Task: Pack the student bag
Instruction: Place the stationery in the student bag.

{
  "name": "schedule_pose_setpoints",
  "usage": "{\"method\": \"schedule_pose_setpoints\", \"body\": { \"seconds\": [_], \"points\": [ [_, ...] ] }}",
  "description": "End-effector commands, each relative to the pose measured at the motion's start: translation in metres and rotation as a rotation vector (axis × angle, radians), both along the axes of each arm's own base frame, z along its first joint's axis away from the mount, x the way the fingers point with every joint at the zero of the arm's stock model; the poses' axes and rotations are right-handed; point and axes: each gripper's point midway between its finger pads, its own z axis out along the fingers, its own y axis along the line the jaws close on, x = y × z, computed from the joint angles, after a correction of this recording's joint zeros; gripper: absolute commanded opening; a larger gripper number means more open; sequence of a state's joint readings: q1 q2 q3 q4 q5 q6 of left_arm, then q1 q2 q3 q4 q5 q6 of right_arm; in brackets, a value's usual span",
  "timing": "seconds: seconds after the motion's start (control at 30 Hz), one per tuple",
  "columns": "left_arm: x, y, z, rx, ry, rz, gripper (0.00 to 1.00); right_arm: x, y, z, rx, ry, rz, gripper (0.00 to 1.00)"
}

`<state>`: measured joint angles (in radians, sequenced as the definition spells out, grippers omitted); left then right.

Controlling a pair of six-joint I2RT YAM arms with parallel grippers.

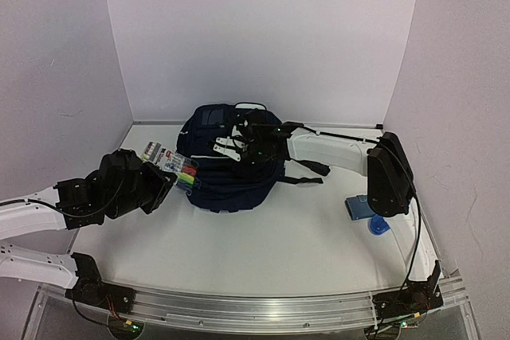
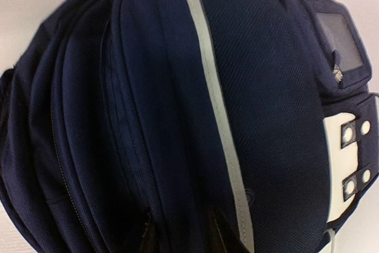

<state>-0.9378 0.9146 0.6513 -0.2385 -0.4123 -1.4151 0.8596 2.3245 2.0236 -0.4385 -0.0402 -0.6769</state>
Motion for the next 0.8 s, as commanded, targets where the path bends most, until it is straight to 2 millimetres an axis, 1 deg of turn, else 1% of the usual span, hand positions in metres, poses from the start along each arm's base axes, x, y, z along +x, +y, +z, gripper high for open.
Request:
{"method": "schedule_pose_setpoints", "body": {
  "seconds": [0.0,0.1,0.17,0.23,0.3,0.37,0.4,0.43,0.53,0.6,0.7,0.77],
  "points": [
    [0.0,-0.011,0.007,-0.061,-0.02,-0.025,0.0,0.015,0.005,0.094,0.17,-0.119,-0.043,0.15],
    [-0.001,-0.017,0.002,-0.064,-0.01,-0.044,0.0,0.013,0.006,0.116,0.212,-0.133,-0.04,0.05],
    [-0.001,-0.021,0.0,-0.068,-0.009,-0.055,0.0,0.016,0.007,0.12,0.219,-0.142,-0.048,0.0],
    [0.0,-0.026,-0.002,-0.08,-0.014,-0.066,0.0,0.02,0.01,0.124,0.235,-0.147,-0.064,0.0],
    [0.002,-0.036,-0.003,-0.109,-0.028,-0.092,0.0,0.023,0.014,0.132,0.271,-0.144,-0.078,0.0],
    [0.004,-0.049,-0.002,-0.149,-0.047,-0.13,0.0,0.024,0.019,0.144,0.33,-0.123,-0.103,0.0],
    [0.005,-0.058,-0.002,-0.172,-0.056,-0.153,0.0,0.024,0.022,0.153,0.369,-0.112,-0.113,0.0],
    [0.007,-0.066,-0.003,-0.187,-0.059,-0.173,0.0,0.023,0.025,0.162,0.403,-0.102,-0.111,0.0],
    [0.013,-0.084,-0.005,-0.235,-0.063,-0.2,0.0,0.016,0.032,0.179,0.478,-0.061,-0.099,0.0],
    [0.018,-0.085,-0.006,-0.284,-0.066,-0.169,0.0,0.012,0.033,0.187,0.507,-0.042,-0.092,0.0],
    [0.026,-0.074,0.001,-0.409,-0.103,-0.075,0.0,0.005,0.034,0.194,0.533,-0.019,-0.077,0.0],
    [0.028,-0.072,-0.005,-0.46,-0.11,-0.055,0.0,0.001,0.034,0.199,0.545,-0.006,-0.065,0.0]
  ]
}}
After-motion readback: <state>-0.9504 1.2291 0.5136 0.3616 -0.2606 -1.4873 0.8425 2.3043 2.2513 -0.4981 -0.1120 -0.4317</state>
